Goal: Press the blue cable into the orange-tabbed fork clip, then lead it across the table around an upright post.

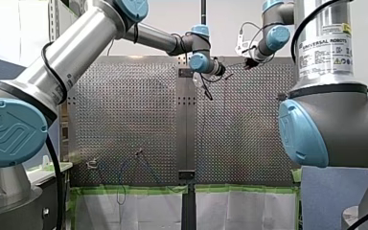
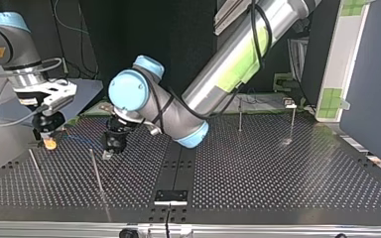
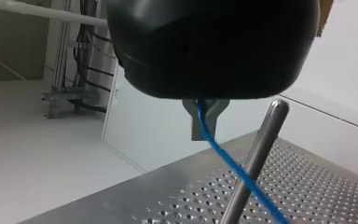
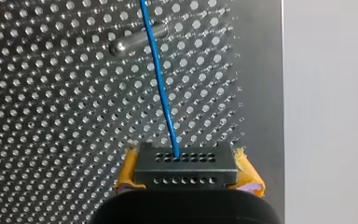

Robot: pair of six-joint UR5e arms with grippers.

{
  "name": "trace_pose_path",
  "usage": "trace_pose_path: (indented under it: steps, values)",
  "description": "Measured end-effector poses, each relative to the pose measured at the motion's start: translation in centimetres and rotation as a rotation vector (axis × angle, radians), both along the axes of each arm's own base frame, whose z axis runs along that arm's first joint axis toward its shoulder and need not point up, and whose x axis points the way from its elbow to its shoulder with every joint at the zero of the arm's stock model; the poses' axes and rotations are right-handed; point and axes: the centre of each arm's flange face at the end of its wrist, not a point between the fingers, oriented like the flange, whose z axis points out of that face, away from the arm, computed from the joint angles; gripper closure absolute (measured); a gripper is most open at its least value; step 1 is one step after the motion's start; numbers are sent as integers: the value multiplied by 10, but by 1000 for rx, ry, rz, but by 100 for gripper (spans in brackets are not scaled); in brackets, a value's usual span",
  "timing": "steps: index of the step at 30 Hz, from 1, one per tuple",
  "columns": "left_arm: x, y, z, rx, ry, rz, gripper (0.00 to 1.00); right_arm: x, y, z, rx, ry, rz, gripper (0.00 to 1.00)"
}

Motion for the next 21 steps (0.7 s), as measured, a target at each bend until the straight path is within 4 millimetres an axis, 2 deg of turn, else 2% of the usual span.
trace_pose_path:
  steps: [12,21]
  values:
    - [8,5,-1,-2,1,-7,100,-9,-20,20,-40,-22,-23,100]
    - [16,6,-1,-59,2,-35,100,-8,-36,30,-61,-33,-27,100]
